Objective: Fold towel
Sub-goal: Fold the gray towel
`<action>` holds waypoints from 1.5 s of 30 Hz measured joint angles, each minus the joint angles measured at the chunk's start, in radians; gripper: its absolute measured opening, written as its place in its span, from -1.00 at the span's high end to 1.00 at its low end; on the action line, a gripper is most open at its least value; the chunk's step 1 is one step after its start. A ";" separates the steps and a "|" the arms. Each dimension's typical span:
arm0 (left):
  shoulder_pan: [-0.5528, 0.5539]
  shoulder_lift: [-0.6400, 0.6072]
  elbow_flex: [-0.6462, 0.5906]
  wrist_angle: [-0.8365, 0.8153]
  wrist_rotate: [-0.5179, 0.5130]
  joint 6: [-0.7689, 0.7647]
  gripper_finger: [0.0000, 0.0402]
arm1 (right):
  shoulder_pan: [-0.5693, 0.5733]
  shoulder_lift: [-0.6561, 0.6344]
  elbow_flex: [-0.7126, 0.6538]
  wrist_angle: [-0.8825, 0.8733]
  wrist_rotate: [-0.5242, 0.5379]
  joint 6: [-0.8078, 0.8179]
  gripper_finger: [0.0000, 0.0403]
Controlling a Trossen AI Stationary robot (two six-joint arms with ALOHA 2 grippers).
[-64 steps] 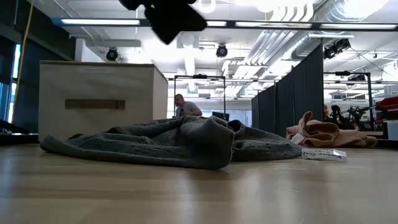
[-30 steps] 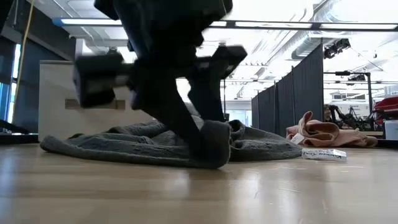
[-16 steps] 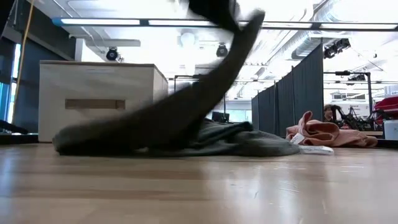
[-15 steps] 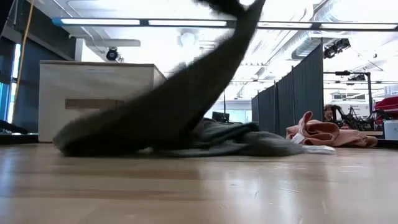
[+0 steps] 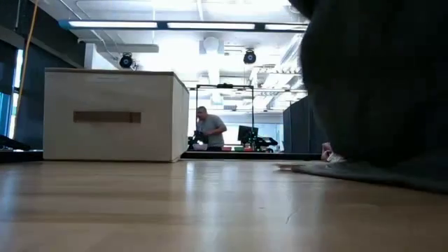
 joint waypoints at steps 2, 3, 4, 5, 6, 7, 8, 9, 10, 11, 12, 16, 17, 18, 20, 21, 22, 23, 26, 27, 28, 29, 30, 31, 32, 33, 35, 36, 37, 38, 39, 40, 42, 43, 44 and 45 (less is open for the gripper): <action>0.019 -0.007 -0.004 -0.171 -0.024 -0.136 0.99 | 0.022 0.018 0.000 -0.001 0.041 0.008 0.99; 0.026 -0.006 -0.013 -0.242 -0.025 -0.201 0.99 | 0.032 0.031 0.000 -0.005 0.055 0.018 0.99; 0.030 -0.004 -0.028 -0.307 -0.021 -0.252 0.99 | 0.038 0.046 0.000 -0.014 0.066 0.026 0.99; 0.023 -0.003 -0.053 -0.317 0.018 -0.248 0.99 | 0.042 0.066 0.000 -0.028 0.073 0.029 0.99; 0.015 -0.002 -0.078 -0.319 0.061 -0.238 0.99 | 0.043 0.091 0.000 -0.041 0.073 0.024 0.99; 0.008 -0.001 -0.104 -0.322 0.105 -0.228 0.99 | 0.043 0.115 0.000 -0.053 0.072 0.020 0.99; 0.000 0.000 -0.130 -0.324 0.148 -0.217 0.99 | 0.044 0.140 0.000 -0.066 0.071 0.015 0.99; -0.008 0.001 -0.156 -0.327 0.191 -0.207 0.99 | 0.044 0.165 0.000 -0.078 0.070 0.010 0.99; -0.016 0.002 -0.181 -0.329 0.234 -0.196 0.99 | 0.044 0.189 0.000 -0.090 0.069 0.005 0.99; -0.024 0.003 -0.207 -0.332 0.277 -0.186 0.99 | 0.044 0.214 0.000 -0.103 0.068 0.000 0.99; -0.031 0.004 -0.233 -0.335 0.321 -0.175 0.99 | 0.044 0.239 0.000 -0.115 0.067 -0.005 0.99; -0.063 0.008 -0.336 -0.345 0.494 -0.134 0.99 | 0.042 0.336 0.000 -0.160 0.058 -0.028 0.99; -0.068 0.008 -0.353 -0.346 0.526 -0.127 0.99 | 0.030 0.355 0.000 -0.163 0.038 -0.041 0.99; -0.071 0.008 -0.366 -0.349 0.554 -0.120 0.99 | 0.016 0.374 0.000 -0.177 0.008 -0.057 0.99; -0.073 0.008 -0.394 -0.349 0.626 -0.114 0.99 | -0.010 0.398 -0.038 -0.221 -0.012 -0.065 0.99; -0.072 0.008 -0.411 -0.347 0.677 -0.107 0.99 | -0.025 0.397 -0.088 -0.226 -0.019 -0.063 0.99; -0.072 0.008 -0.431 -0.346 0.728 -0.101 0.99 | -0.044 0.386 -0.151 -0.204 -0.043 -0.063 1.00; -0.072 0.008 -0.451 -0.349 0.770 -0.095 0.99 | -0.065 0.365 -0.233 -0.145 -0.099 -0.069 1.00; -0.086 0.008 -0.523 -0.345 0.841 -0.104 0.99 | -0.125 0.274 -0.517 0.164 -0.287 -0.057 1.00; -0.094 0.008 -0.551 -0.340 0.846 -0.111 0.99 | -0.139 0.246 -0.615 0.291 -0.328 -0.032 1.00; -0.101 0.008 -0.583 -0.329 0.847 -0.117 0.99 | -0.153 0.223 -0.700 0.396 -0.353 0.003 1.00; -0.106 0.008 -0.616 -0.316 0.849 -0.119 0.99 | -0.164 0.204 -0.780 0.482 -0.355 0.043 1.00; -0.112 0.008 -0.648 -0.299 0.853 -0.123 0.99 | -0.172 0.190 -0.846 0.539 -0.341 0.081 1.00; -0.117 0.008 -0.683 -0.277 0.866 -0.135 0.99 | -0.175 0.181 -0.899 0.571 -0.300 0.111 1.00; -0.121 0.008 -0.717 -0.253 0.885 -0.145 0.99 | -0.174 0.179 -0.948 0.589 -0.245 0.140 1.00; -0.124 0.008 -0.752 -0.225 0.909 -0.155 0.99 | -0.170 0.179 -0.991 0.592 -0.185 0.171 1.00; -0.123 0.008 -0.805 -0.188 0.924 -0.173 0.99 | -0.153 0.181 -1.066 0.588 -0.085 0.212 1.00; -0.123 0.008 -0.824 -0.182 0.924 -0.180 0.99 | -0.133 0.181 -1.088 0.610 -0.086 0.240 1.00; -0.122 0.008 -0.843 -0.176 0.923 -0.186 0.99 | -0.111 0.182 -1.108 0.634 -0.092 0.270 1.00; -0.121 0.008 -0.862 -0.169 0.923 -0.193 0.99 | -0.089 0.182 -1.129 0.658 -0.099 0.300 1.00; -0.121 0.008 -0.881 -0.163 0.922 -0.199 0.99 | -0.067 0.183 -1.149 0.682 -0.105 0.330 1.00; -0.120 0.008 -0.900 -0.156 0.922 -0.206 0.99 | -0.046 0.183 -1.169 0.706 -0.112 0.360 1.00; -0.118 0.008 -0.939 -0.144 0.921 -0.219 0.99 | -0.002 0.184 -1.210 0.754 -0.125 0.420 1.00; -0.118 0.008 -0.958 -0.137 0.920 -0.226 0.99 | 0.020 0.185 -1.230 0.778 -0.131 0.450 1.00; -0.117 0.008 -0.977 -0.131 0.920 -0.233 0.99 | 0.042 0.185 -1.250 0.801 -0.138 0.480 1.00; -0.116 0.008 -0.996 -0.124 0.919 -0.239 0.99 | 0.064 0.186 -1.270 0.825 -0.144 0.510 1.00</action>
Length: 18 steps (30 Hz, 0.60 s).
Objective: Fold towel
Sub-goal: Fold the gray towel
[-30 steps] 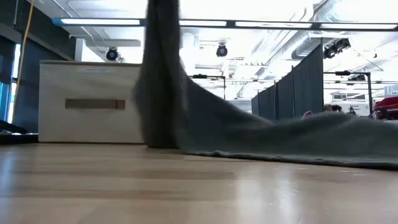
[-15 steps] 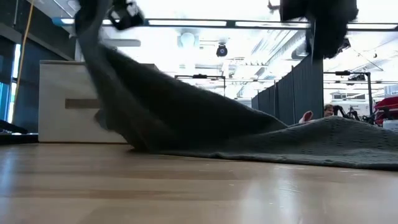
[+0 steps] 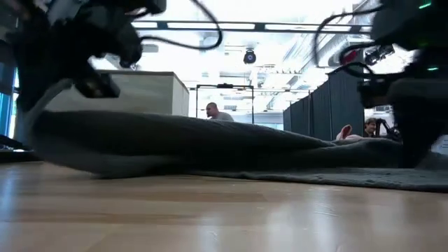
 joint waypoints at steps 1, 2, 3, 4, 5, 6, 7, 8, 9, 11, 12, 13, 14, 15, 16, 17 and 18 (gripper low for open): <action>0.001 0.000 -0.018 0.006 -0.002 -0.007 0.99 | 0.036 0.003 -0.013 0.028 -0.005 0.040 1.00; 0.000 0.000 -0.026 0.004 -0.020 -0.013 0.99 | 0.092 0.010 -0.014 0.060 -0.004 0.095 1.00; 0.000 0.000 -0.030 0.005 -0.036 -0.020 0.99 | 0.147 0.021 -0.015 0.089 -0.002 0.156 1.00; 0.000 0.000 -0.032 0.005 -0.059 -0.023 0.99 | 0.202 0.035 -0.013 0.117 0.000 0.217 1.00; 0.000 0.000 -0.032 0.007 -0.086 -0.028 0.99 | 0.258 0.055 -0.006 0.143 0.003 0.272 1.00; 0.000 0.000 -0.032 0.008 -0.117 -0.029 0.99 | 0.306 0.080 0.006 0.173 0.004 0.321 1.00; 0.001 -0.001 -0.032 0.008 -0.151 -0.029 0.99 | 0.353 0.109 0.023 0.210 0.000 0.365 1.00; 0.001 -0.001 -0.032 0.008 -0.190 -0.029 0.99 | 0.395 0.140 0.043 0.245 -0.014 0.395 1.00; 0.002 -0.001 -0.032 0.008 -0.233 -0.029 0.99 | 0.428 0.172 0.068 0.274 -0.043 0.408 1.00; 0.006 -0.001 -0.032 0.008 -0.319 -0.035 0.99 | 0.466 0.221 0.133 0.290 -0.125 0.404 1.00; 0.009 -0.001 -0.032 0.008 -0.354 -0.044 0.99 | 0.470 0.232 0.169 0.278 -0.155 0.385 1.00; 0.013 -0.001 -0.032 0.009 -0.388 -0.057 0.99 | 0.465 0.233 0.203 0.254 -0.169 0.351 1.00; 0.016 -0.001 -0.032 0.011 -0.416 -0.070 0.99 | 0.450 0.229 0.237 0.215 -0.176 0.308 1.00; 0.018 -0.001 -0.032 0.016 -0.432 -0.081 0.99 | 0.427 0.215 0.275 0.157 -0.181 0.254 1.00; 0.023 -0.001 -0.031 0.024 -0.441 -0.087 0.99 | 0.396 0.195 0.311 0.083 -0.179 0.189 1.00; 0.024 -0.001 -0.030 0.031 -0.442 -0.090 0.99 | 0.356 0.170 0.348 0.003 -0.167 0.117 1.00; 0.026 -0.001 -0.030 0.048 -0.442 -0.090 0.99 | 0.310 0.146 0.383 -0.071 -0.142 0.040 1.00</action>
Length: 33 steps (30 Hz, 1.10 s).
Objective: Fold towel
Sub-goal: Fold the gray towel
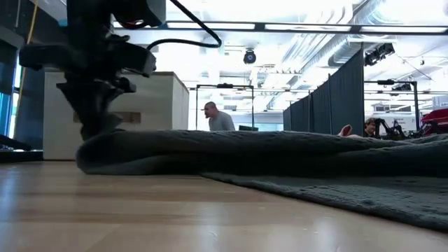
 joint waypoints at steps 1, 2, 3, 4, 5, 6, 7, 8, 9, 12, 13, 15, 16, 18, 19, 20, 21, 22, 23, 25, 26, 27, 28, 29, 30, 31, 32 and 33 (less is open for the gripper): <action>0.001 0.000 0.001 0.024 0.001 0.000 0.99 | -0.051 -0.026 0.033 -0.068 0.041 -0.075 1.00; -0.002 0.000 0.001 0.035 0.013 0.000 0.99 | -0.104 -0.047 0.051 -0.108 0.086 -0.150 1.00; -0.006 0.000 0.001 0.044 0.026 0.000 0.99 | -0.155 -0.048 0.038 -0.081 0.101 -0.199 1.00; -0.009 0.000 0.002 0.053 0.039 0.000 0.99 | -0.206 -0.047 0.022 -0.047 0.111 -0.247 1.00; -0.012 0.000 0.002 0.062 0.052 -0.001 0.99 | -0.257 -0.046 0.007 -0.014 0.122 -0.294 1.00; -0.016 0.000 0.002 0.071 0.065 -0.001 0.99 | -0.308 -0.045 -0.009 0.019 0.133 -0.342 1.00; -0.019 0.000 0.002 0.080 0.078 -0.001 0.99 | -0.358 -0.044 -0.025 0.052 0.143 -0.390 1.00; -0.023 0.000 0.002 0.090 0.092 -0.001 0.99 | -0.409 -0.044 -0.040 0.085 0.154 -0.437 1.00; -0.026 0.000 0.002 0.099 0.105 -0.001 0.99 | -0.460 -0.043 -0.056 0.118 0.164 -0.485 1.00; -0.036 0.000 0.003 0.126 0.144 -0.001 0.99 | -0.613 -0.040 -0.102 0.218 0.196 -0.628 1.00; -0.040 0.000 0.003 0.135 0.157 -0.002 0.99 | -0.656 -0.031 -0.127 0.265 0.196 -0.656 1.00; -0.058 0.000 0.003 0.113 0.153 -0.028 0.99 | -0.701 0.012 -0.203 0.388 0.190 -0.610 1.00; -0.067 0.000 0.003 0.101 0.142 -0.046 0.99 | -0.713 0.031 -0.237 0.427 0.189 -0.577 1.00; -0.082 0.000 0.003 0.075 0.121 -0.071 0.99 | -0.717 0.062 -0.294 0.486 0.189 -0.507 1.00; -0.087 0.000 0.003 0.066 0.115 -0.076 0.99 | -0.706 0.075 -0.317 0.497 0.185 -0.468 1.00; -0.090 0.000 0.003 0.060 0.106 -0.077 0.99 | -0.689 0.085 -0.337 0.498 0.176 -0.433 1.00; -0.093 0.000 0.003 0.053 0.096 -0.077 0.99 | -0.663 0.092 -0.351 0.512 0.175 -0.405 1.00; -0.095 0.000 0.003 0.044 0.080 -0.076 0.99 | -0.632 0.093 -0.358 0.517 0.153 -0.376 1.00; -0.095 0.000 0.003 0.034 0.066 -0.069 0.99 | -0.593 0.093 -0.367 0.525 0.148 -0.347 1.00; -0.093 0.000 0.003 0.022 0.028 -0.054 0.99 | -0.502 0.093 -0.367 0.524 0.129 -0.274 1.00; -0.091 0.000 0.003 0.016 0.007 -0.046 0.99 | -0.453 0.092 -0.365 0.528 0.122 -0.232 1.00; -0.089 0.000 0.003 0.012 -0.019 -0.041 0.99 | -0.399 0.091 -0.357 0.531 0.112 -0.195 1.00; -0.086 0.000 0.003 0.013 -0.044 -0.034 0.99 | -0.343 0.092 -0.347 0.530 0.107 -0.154 1.00; -0.083 0.000 0.003 0.017 -0.068 -0.027 0.99 | -0.286 0.093 -0.333 0.525 0.105 -0.113 1.00; -0.081 0.000 0.003 0.020 -0.092 -0.025 0.99 | -0.229 0.095 -0.313 0.524 0.108 -0.075 1.00; -0.075 0.000 0.003 0.023 -0.115 -0.023 0.99 | -0.177 0.095 -0.291 0.530 0.119 -0.036 1.00; -0.069 0.000 0.003 0.028 -0.118 -0.011 0.99 | -0.131 0.092 -0.270 0.532 0.134 -0.008 1.00; -0.062 0.000 0.003 0.033 -0.118 0.003 0.99 | -0.127 0.080 -0.248 0.494 0.146 -0.018 1.00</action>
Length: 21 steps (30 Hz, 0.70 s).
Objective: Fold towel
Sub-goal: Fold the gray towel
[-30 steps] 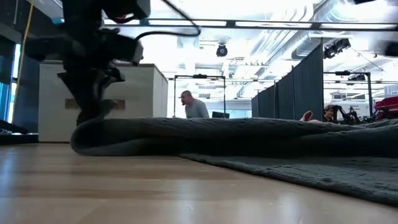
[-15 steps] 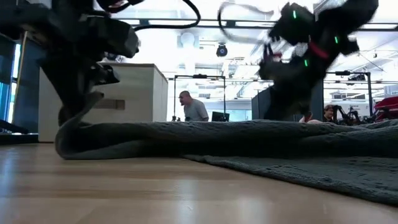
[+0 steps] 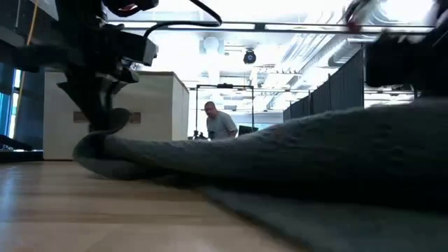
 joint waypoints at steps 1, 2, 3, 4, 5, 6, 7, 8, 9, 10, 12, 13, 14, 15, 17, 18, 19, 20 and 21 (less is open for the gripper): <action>0.007 0.000 0.000 0.005 0.000 0.013 0.99 | 0.001 -0.013 0.022 -0.041 0.012 -0.014 1.00; 0.014 0.000 0.000 0.011 0.000 0.027 0.99 | 0.002 -0.026 0.044 -0.082 0.024 -0.027 1.00; 0.020 0.000 0.000 0.016 -0.001 0.040 0.99 | 0.002 -0.039 0.066 -0.122 0.035 -0.041 1.00; 0.027 0.000 0.000 0.021 -0.001 0.054 0.99 | 0.003 -0.052 0.088 -0.163 0.047 -0.055 1.00; 0.034 0.000 0.000 0.027 -0.001 0.067 0.99 | 0.004 -0.065 0.109 -0.204 0.059 -0.069 1.00; 0.041 0.000 0.000 0.032 -0.001 0.081 0.99 | 0.005 -0.078 0.131 -0.245 0.071 -0.082 1.00; 0.047 0.000 0.000 0.037 -0.001 0.094 0.99 | 0.005 -0.090 0.153 -0.286 0.082 -0.096 1.00; 0.054 0.000 0.000 0.043 -0.002 0.108 0.99 | 0.006 -0.103 0.175 -0.327 0.094 -0.110 1.00; 0.061 0.000 0.000 0.048 -0.002 0.121 0.99 | 0.007 -0.116 0.197 -0.367 0.106 -0.124 1.00; 0.068 0.000 0.000 0.053 0.000 0.134 0.99 | -0.007 -0.135 0.220 -0.414 0.125 -0.151 1.00; 0.072 0.000 0.000 0.058 0.041 0.147 0.99 | -0.084 -0.189 0.271 -0.529 0.186 -0.241 1.00; 0.071 0.000 0.000 0.060 0.062 0.147 0.99 | -0.127 -0.213 0.289 -0.583 0.210 -0.272 1.00; 0.070 0.000 0.000 0.064 0.084 0.146 0.99 | -0.178 -0.235 0.302 -0.637 0.218 -0.302 1.00; 0.067 0.000 0.000 0.070 0.101 0.145 0.99 | -0.233 -0.257 0.308 -0.675 0.208 -0.347 1.00; 0.057 0.000 0.000 0.075 0.125 0.127 0.99 | -0.346 -0.294 0.305 -0.715 0.131 -0.447 1.00; 0.051 0.000 0.000 0.078 0.133 0.114 0.99 | -0.399 -0.308 0.294 -0.723 0.080 -0.495 0.99; 0.044 0.000 0.000 0.086 0.141 0.103 0.99 | -0.452 -0.316 0.279 -0.732 0.029 -0.547 0.98; 0.037 0.000 0.000 0.098 0.141 0.094 0.99 | -0.502 -0.316 0.262 -0.739 -0.018 -0.599 0.95; 0.031 0.000 0.000 0.112 0.142 0.088 0.99 | -0.547 -0.314 0.245 -0.741 -0.054 -0.648 0.90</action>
